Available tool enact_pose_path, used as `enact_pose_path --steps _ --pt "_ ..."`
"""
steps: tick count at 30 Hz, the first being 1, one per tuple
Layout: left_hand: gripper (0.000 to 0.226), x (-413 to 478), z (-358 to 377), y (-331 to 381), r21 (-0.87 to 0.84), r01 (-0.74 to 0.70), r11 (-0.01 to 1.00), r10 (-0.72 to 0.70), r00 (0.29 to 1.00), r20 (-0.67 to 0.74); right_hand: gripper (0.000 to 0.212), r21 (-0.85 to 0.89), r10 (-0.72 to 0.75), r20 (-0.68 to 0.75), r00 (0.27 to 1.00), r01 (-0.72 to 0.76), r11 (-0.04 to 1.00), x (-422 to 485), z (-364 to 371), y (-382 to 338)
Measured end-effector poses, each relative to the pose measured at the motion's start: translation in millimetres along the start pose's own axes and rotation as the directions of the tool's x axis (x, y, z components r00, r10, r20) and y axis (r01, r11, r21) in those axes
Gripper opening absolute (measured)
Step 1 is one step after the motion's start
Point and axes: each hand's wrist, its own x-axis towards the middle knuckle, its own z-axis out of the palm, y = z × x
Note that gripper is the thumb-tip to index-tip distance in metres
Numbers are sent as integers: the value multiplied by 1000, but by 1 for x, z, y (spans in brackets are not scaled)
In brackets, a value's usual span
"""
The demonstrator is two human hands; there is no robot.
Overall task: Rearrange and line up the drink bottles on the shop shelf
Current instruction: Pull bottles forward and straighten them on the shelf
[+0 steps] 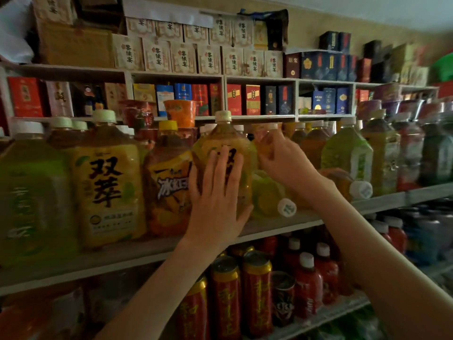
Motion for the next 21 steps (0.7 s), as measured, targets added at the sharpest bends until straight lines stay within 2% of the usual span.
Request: enact_pose_path --steps 3,5,7,10,13,17,21 --pt "93 5 14 10 52 -12 999 10 999 44 62 -245 124 306 944 -48 968 -17 1 20" --pt "91 10 22 13 89 -5 996 -2 997 74 68 -378 105 366 924 44 925 -29 4 27" --pt "92 12 26 14 108 17 994 -30 992 119 72 -442 57 364 930 118 889 -37 8 30" --pt "96 15 31 22 159 48 986 -72 986 148 77 -397 -41 367 929 196 897 -49 11 41" --pt "93 19 31 29 196 85 977 -118 980 161 75 -355 -147 292 945 250 901 -55 13 46" --pt "80 16 26 40 205 102 973 -141 973 183 69 -337 -243 186 952 294 894 -55 17 51" --pt "62 18 17 50 145 108 984 -137 968 210 67 -280 -221 101 970 241 929 -48 12 51"
